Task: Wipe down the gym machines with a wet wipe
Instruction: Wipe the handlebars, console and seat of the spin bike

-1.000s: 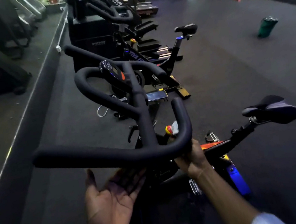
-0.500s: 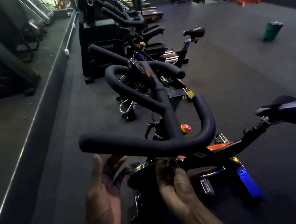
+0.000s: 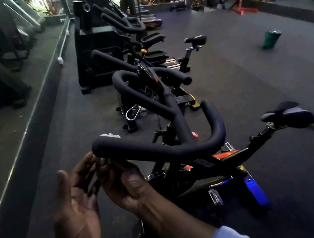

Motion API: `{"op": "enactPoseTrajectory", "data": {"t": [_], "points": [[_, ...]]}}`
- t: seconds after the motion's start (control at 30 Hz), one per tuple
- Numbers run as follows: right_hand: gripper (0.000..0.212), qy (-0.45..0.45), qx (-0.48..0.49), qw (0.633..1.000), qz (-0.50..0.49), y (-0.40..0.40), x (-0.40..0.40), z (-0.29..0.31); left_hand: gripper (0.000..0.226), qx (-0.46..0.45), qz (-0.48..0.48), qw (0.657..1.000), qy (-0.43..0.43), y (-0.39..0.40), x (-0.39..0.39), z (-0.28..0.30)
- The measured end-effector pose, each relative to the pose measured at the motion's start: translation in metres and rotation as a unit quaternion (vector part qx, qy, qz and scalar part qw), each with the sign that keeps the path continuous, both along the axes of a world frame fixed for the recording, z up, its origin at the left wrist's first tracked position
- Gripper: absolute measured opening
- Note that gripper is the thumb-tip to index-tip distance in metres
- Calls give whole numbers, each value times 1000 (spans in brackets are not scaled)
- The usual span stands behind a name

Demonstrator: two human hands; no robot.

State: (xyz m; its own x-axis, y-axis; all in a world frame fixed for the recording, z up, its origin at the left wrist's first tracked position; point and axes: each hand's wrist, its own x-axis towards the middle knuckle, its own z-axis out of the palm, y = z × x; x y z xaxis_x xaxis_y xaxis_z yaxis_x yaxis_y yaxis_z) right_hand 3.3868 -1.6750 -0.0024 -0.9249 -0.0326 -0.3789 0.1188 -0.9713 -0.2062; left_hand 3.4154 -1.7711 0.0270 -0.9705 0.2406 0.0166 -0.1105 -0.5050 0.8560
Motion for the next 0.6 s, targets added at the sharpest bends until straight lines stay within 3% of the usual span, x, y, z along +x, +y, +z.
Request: {"op": "enactPoseTrajectory", "data": {"t": [0.13,0.2,0.3,0.4,0.47,0.5,0.53,0.6], "points": [[18,-33,-30,999,0,34,29,-18,55,14,-55,998,-13,19,9,5],[18,-50,-63,995,-61,53,51,-23,67,10,-74,996,-56,26,9,-1],[60,-25,-75,989,-126,76,78,-32,84,49,-119,986,-105,41,13,-11],[69,-15,-6,988,-155,89,93,-32,96,105,-130,970,-176,59,16,-19],[65,-33,121,975,-182,97,105,-23,113,124,-130,958,-224,70,16,-29],[56,-42,224,951,-208,106,111,-19,119,136,-134,951,-243,77,18,-29],[43,-49,356,905,-230,117,116,-15,122,149,-139,944,-260,85,19,-32],[17,-24,627,734,-260,144,119,-3,122,178,-147,928,-292,102,24,-39]]}}
